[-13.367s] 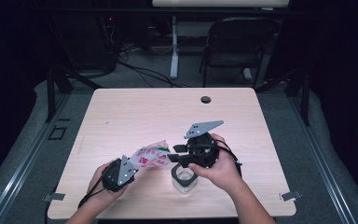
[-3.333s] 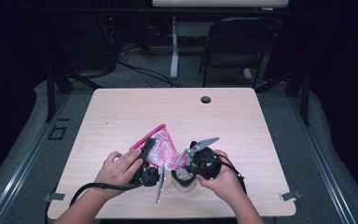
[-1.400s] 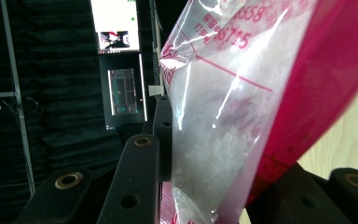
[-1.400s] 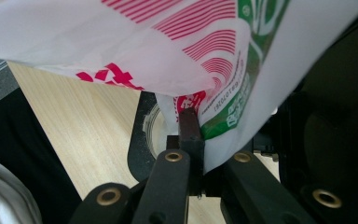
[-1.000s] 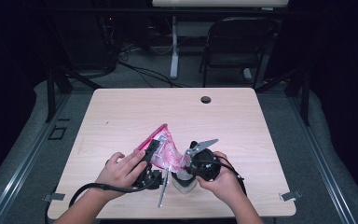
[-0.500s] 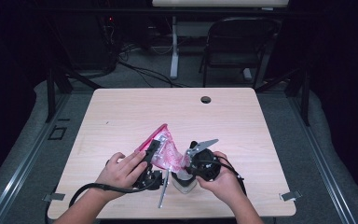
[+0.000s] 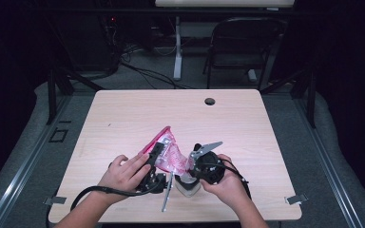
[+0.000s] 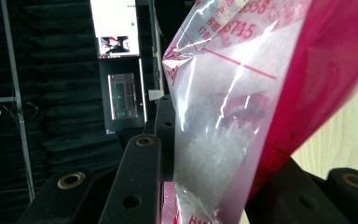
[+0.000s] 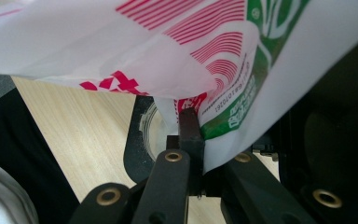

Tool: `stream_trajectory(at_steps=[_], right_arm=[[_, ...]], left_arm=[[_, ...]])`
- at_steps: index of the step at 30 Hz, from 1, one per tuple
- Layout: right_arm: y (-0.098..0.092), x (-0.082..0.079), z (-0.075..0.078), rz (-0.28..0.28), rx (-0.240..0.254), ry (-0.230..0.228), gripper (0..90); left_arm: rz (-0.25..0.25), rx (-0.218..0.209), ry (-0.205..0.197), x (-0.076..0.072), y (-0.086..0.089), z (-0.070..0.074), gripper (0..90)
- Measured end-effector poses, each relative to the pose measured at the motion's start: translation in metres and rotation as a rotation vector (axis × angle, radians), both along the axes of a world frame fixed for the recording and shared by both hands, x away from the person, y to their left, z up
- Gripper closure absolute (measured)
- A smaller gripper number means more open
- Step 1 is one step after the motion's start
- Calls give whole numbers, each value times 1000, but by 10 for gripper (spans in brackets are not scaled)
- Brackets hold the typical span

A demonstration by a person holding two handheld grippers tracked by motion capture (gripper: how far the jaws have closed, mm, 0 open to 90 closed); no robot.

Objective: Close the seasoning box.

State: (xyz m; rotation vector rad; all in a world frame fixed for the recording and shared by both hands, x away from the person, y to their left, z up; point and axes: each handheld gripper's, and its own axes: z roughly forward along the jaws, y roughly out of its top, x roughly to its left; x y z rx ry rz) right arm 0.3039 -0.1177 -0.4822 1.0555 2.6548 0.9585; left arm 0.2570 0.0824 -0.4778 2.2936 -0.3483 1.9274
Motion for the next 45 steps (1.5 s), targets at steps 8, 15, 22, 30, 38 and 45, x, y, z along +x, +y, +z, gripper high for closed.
stream_trajectory(at_steps=[8, 15, 22, 30, 38, 45], right_arm=[[0, 0, 0, 0, -4, -2, 899], [0, 0, 0, -4, 0, -3, 899], [1, 0, 0, -4, 1, -6, 899], [1, 0, 0, -3, -2, -7, 899], [1, 0, 0, -4, -4, -7, 899], [1, -1, 0, -3, -4, -7, 899]], left_arm=[[-1, 0, 0, 0, 0, 1, 753], [-8, 5, -13, 0, -1, 1, 752], [-7, 0, -8, 0, -1, 1, 752], [-10, -3, -11, 0, -1, 1, 752], [-7, -7, -4, 0, -1, 1, 752], [-6, -7, -1, 0, -1, 1, 753]])
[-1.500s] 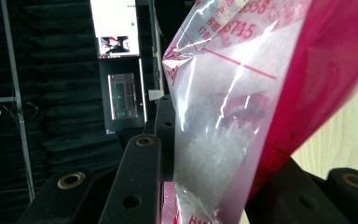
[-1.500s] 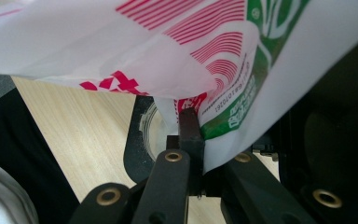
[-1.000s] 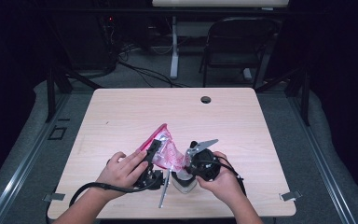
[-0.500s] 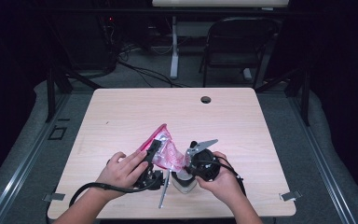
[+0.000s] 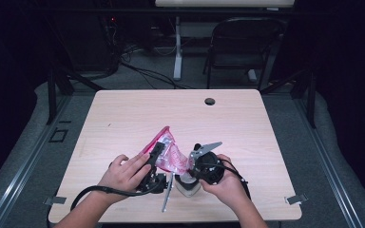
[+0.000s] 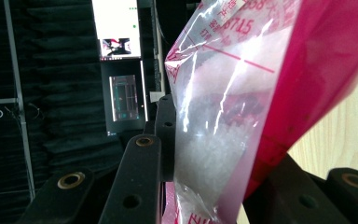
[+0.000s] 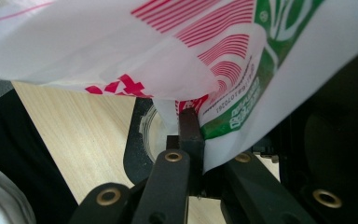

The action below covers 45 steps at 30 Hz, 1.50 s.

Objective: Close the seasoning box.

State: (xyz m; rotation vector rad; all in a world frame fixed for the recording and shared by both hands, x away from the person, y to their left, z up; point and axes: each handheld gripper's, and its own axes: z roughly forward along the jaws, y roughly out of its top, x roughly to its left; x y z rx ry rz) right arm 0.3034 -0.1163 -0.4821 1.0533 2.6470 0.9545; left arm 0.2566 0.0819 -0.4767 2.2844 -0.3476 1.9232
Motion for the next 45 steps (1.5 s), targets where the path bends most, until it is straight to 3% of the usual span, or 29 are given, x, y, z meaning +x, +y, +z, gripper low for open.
stream_trajectory(at_steps=[45], right_arm=[[0, 0, 0, 2, 5, -1, 899]], left_arm=[[-12, -1, -11, 0, -1, 3, 753]])
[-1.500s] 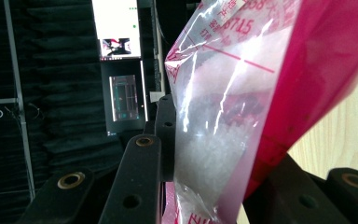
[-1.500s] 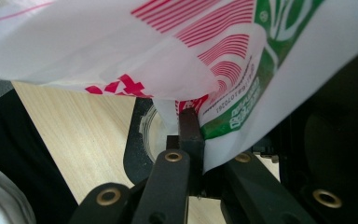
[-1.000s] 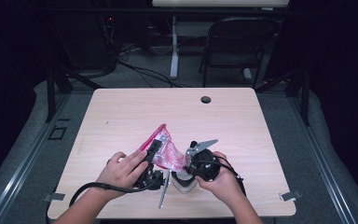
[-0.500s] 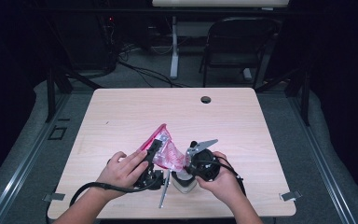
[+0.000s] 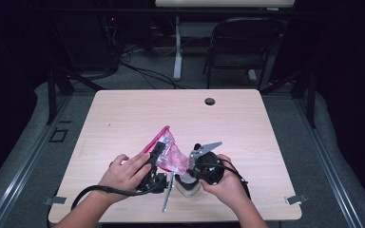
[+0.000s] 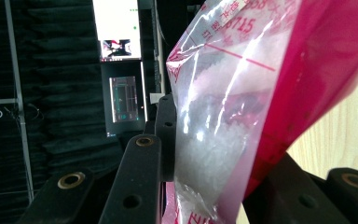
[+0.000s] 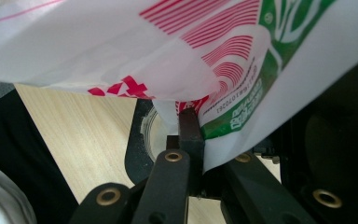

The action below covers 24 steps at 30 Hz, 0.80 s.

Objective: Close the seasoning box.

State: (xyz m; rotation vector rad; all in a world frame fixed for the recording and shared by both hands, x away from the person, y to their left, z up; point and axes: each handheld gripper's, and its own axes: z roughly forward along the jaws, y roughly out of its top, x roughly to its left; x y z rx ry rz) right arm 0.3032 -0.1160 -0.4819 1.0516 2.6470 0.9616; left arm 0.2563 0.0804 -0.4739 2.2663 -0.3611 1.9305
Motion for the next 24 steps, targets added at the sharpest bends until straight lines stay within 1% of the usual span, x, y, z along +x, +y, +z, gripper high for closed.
stream_trajectory(at_steps=[1, 2, 6, 7, 8, 10, 11, 16, 18, 24], right_arm=[[0, 0, 0, 0, 0, 0, 899], [0, 0, 0, 0, 0, 0, 899], [0, 0, 0, 0, 0, -1, 899], [0, 0, 0, 0, 0, -1, 899], [0, 0, 0, 0, 0, -1, 899], [0, 0, 0, -1, 0, 0, 899], [0, 0, 0, 0, -1, 0, 899], [0, 0, 0, -1, 3, -4, 899], [0, 0, 0, -1, 2, -4, 899], [-1, 0, 1, -2, 3, -3, 899]], left_arm=[[4, -6, 9, 0, 0, 0, 753], [3, -8, 9, 0, 0, 0, 753], [3, -8, 10, 0, 0, 0, 753], [0, -4, 4, 0, 0, 0, 753], [3, -7, 10, 0, 0, 0, 753], [-1, -4, 4, 0, 0, 0, 753], [2, -12, 13, 0, 0, 0, 753], [2, -10, 13, 0, 0, 0, 753], [-1, -2, 4, 0, -1, 1, 753], [4, -9, 13, 0, 0, 1, 753]])
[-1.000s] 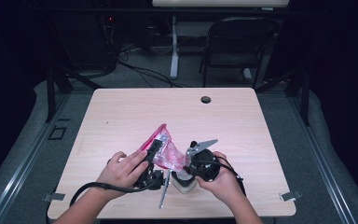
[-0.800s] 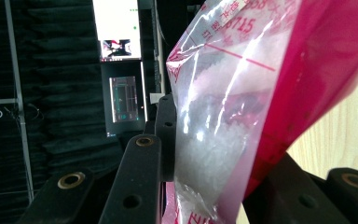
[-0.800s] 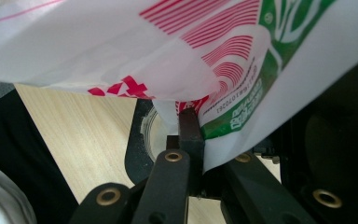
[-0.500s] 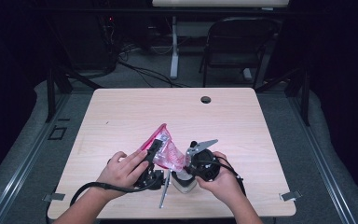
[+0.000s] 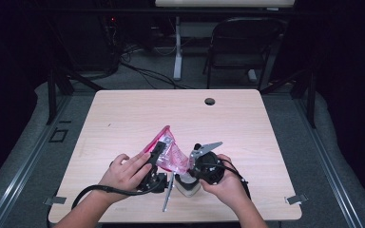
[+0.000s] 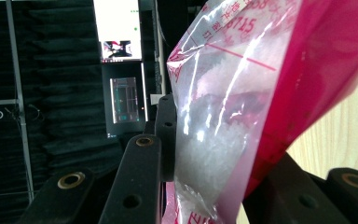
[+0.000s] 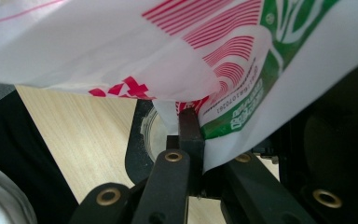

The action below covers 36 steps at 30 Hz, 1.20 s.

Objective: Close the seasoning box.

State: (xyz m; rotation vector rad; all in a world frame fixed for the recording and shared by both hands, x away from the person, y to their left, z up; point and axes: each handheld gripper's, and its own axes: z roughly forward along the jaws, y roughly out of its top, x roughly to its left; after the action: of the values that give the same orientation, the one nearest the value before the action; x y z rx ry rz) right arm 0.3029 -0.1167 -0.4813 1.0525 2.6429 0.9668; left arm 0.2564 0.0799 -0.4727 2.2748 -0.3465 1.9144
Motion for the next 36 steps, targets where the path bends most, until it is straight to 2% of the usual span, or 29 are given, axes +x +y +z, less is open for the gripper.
stream_trajectory(at_steps=[10, 36], right_arm=[[0, 0, 0, 0, 2, -1, 899], [0, 0, 0, 0, 1, -1, 899]], left_arm=[[-13, 1, -17, 0, -1, 1, 753], [-11, -4, -9, 0, -1, 1, 753]])
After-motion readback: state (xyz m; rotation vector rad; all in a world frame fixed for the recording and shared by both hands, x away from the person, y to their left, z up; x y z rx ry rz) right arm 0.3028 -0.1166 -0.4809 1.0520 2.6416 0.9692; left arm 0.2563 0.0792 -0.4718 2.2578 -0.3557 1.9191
